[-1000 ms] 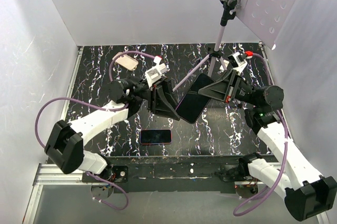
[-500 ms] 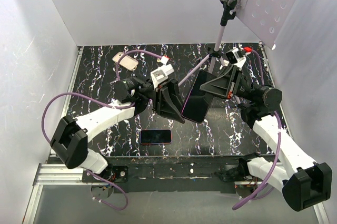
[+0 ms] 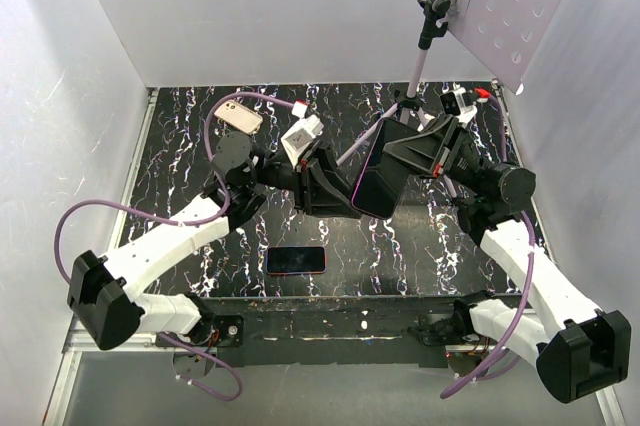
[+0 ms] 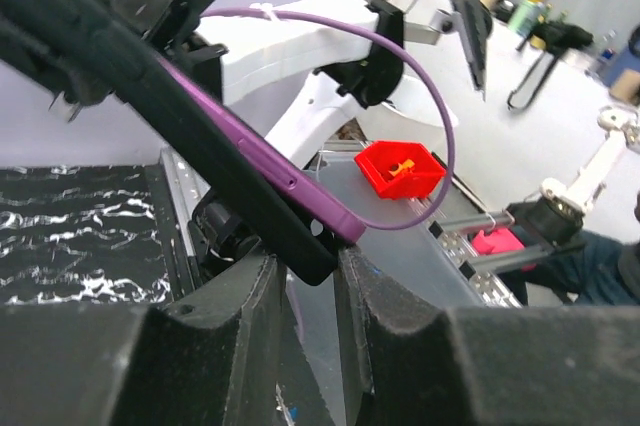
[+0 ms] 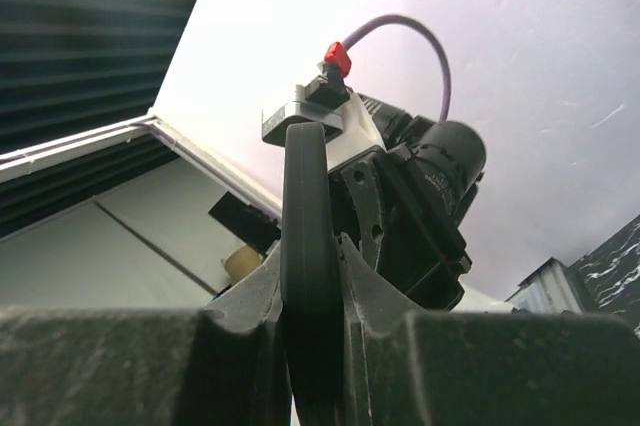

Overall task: Take the phone out of the phone case
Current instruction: Remove the phone case from the phone.

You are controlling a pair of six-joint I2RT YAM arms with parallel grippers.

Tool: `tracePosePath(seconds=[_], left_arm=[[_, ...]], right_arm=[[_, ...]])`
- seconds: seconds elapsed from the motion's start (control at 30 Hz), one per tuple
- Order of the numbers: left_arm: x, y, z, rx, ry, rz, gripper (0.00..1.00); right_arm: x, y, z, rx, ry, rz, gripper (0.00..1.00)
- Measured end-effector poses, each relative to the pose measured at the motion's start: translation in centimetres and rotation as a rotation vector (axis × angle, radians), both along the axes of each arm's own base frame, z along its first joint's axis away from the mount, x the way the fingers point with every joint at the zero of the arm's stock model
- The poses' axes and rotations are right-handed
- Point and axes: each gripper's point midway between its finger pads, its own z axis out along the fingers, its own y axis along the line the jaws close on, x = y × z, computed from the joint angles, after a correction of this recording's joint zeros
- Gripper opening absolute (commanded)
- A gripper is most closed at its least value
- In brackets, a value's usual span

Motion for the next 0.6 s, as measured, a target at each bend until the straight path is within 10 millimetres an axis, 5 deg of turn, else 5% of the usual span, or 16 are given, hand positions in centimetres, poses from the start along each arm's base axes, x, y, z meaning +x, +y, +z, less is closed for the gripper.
tracePosePath(seconds=[0.1,0.3,0.53,0.6], left_arm=[[0.7,-0.1,-0.7,0.025,0.068,0.071,0.23],[2.6,-0.4,-3.0,0.084,0.275,0.217,0.16],[4.8,-0.4,-3.2,0.07,0.388,0.366,0.33],[5.2,-0.5,-3.3,0.071,0.423,0.379,0.24]], right_arm=[[0.7,-0.1,-0.4,-0.001,0.01,-0.051,0.01],[2.2,-0.2,-1.8,-0.018,-0.002,-0.167,0.01],[3.3,0.1,-1.9,-0.005,-0.002,-0.24,0.01],[3.4,0.3,-2.0,-0.008,-0.003,-0.258,0.01]])
